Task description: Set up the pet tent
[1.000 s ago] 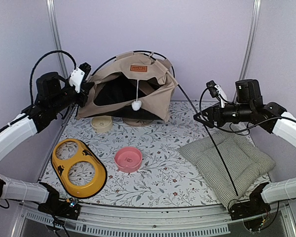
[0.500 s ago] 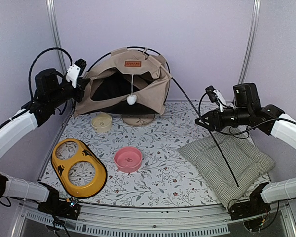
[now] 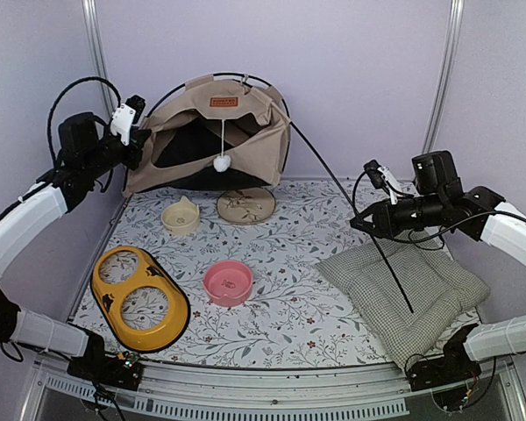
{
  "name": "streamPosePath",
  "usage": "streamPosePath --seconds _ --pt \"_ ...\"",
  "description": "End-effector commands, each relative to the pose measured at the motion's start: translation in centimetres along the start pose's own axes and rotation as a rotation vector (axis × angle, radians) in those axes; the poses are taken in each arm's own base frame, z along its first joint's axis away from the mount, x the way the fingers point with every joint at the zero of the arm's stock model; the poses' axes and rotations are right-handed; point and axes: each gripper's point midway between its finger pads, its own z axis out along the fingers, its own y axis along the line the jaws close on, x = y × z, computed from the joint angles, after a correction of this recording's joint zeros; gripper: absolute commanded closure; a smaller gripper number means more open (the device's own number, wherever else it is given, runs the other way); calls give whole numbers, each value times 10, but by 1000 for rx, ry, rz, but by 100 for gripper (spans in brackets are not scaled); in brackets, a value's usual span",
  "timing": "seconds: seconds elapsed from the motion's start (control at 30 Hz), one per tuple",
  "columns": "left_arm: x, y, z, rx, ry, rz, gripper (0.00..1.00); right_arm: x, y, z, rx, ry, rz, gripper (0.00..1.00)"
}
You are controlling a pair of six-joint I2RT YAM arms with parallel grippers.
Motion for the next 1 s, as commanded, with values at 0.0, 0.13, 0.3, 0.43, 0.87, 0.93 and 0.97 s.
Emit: streamPosePath --seconds 0.0,0.13,0.3,0.43,0.87,0.93,0.97 --pt "-35 28 0 -63 -112 12 100 15 1 0 -14 50 18 71" --pt "-33 36 5 -77 -111 20 100 24 0 -2 -8 80 32 71" --pt "-31 48 8 -90 -115 18 100 34 1 -4 -12 100 59 68" --pt "-28 56 10 -103 -115 16 100 44 2 -5 -23 129 90 67" --pt "-27 69 13 -98 -136 -2 100 91 -2 -5 -11 254 203 63" --pt "-27 71 13 -99 -137 1 100 99 -4 -7 3 270 215 64" --pt "-27 71 13 -100 -136 1 100 101 -4 -8 4 275 221 64"
